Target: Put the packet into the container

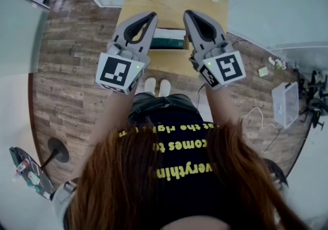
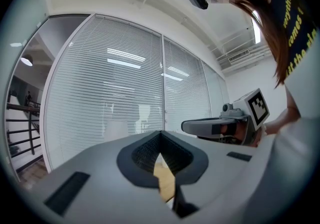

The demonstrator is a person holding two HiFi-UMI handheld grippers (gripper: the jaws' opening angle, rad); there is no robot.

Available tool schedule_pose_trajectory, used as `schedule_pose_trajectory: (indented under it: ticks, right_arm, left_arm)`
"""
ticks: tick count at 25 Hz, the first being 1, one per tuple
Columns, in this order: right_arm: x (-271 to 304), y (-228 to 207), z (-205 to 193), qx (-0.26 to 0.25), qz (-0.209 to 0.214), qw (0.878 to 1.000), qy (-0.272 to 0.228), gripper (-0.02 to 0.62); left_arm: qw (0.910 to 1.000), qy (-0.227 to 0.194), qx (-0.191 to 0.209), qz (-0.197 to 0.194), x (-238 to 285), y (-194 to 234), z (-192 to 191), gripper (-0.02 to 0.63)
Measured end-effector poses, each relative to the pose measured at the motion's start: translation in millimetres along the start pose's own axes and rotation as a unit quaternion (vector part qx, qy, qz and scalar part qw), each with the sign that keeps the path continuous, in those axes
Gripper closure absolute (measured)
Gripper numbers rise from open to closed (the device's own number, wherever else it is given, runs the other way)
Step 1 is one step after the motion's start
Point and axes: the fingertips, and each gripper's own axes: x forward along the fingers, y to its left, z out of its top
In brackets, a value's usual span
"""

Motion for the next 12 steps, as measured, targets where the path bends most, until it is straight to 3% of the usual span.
schedule_pose_trajectory:
  ticks: [12]
  right_arm:
    - [-3.0, 4.8, 0.7, 0.001, 0.004, 1.0, 0.0, 0.581]
  left_arm:
    - [1.0, -0.001, 0.006, 0.0, 0.2, -1.8, 1.4, 0.606]
